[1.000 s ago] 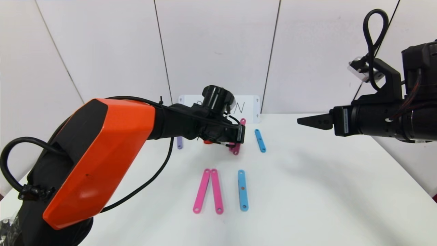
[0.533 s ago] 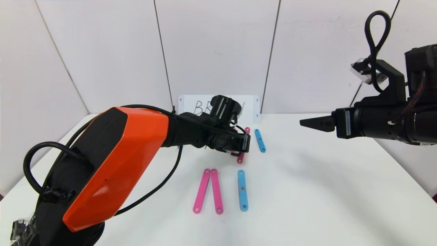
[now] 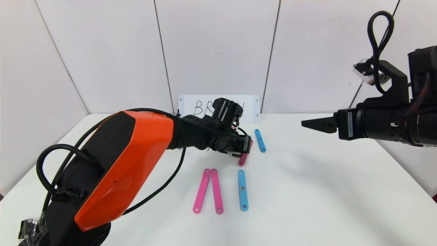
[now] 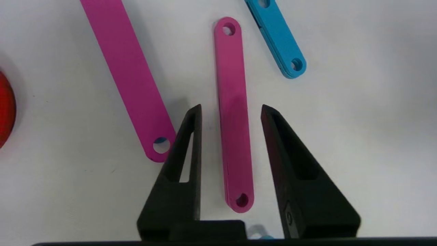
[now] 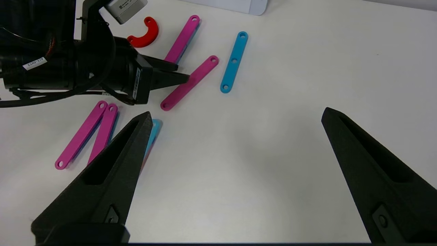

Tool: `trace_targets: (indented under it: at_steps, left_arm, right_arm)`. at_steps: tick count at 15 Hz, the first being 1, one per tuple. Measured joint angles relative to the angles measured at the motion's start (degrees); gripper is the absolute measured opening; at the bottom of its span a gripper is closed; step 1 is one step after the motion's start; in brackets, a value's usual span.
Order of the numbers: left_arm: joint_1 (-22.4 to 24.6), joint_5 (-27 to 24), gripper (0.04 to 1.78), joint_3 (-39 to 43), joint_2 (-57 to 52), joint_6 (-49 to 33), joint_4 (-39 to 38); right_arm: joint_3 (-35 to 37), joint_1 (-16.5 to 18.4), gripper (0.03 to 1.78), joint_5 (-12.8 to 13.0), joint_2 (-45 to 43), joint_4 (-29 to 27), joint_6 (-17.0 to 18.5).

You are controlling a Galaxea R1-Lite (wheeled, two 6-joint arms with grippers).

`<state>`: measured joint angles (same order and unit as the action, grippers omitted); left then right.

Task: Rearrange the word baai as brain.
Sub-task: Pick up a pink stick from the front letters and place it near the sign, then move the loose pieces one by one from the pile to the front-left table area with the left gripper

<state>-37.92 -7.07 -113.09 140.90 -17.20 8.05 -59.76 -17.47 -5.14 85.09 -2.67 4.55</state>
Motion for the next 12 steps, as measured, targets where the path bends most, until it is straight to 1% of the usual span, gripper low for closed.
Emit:
trace_targets:
  at_steps: [3, 5, 6, 8, 9, 12]
  left_arm:
    - [-0.3, 0.0, 1.2, -0.1, 0.3, 0.0, 0.0]
    - [-0.2, 0.0, 1.48, -0.1, 0.3, -0.1, 0.0]
    - [-0.2, -0.1, 1.58, -0.1, 0.2, -0.1, 0.0]
    - [-0.3, -0.2, 1.71, -0.1, 0.1, -0.2, 0.0]
    - [-0.2, -0.3, 1.74, -0.2, 0.0, -0.4, 0.0]
    - [-0.2, -0.5, 1.74, -0.2, -1.0, -1.9, 0.0]
  right_arm:
    - [0.0, 0.0, 1.74, 0.0, -0.1, 0.0, 0.0]
    - [0.0, 0.0, 1.74, 0.0, -0.1, 0.0, 0.1]
    - [0.1, 0.0, 1.74, 0.0, -0.2, 0.0, 0.1]
    - [0.1, 0.0, 1.74, 0.0, -0.2, -0.1, 0.1]
    - [0.1, 0.0, 1.74, 0.0, -0.2, -0.1, 0.1]
    - [0.1, 0.0, 1.74, 0.0, -0.4, 0.0, 0.1]
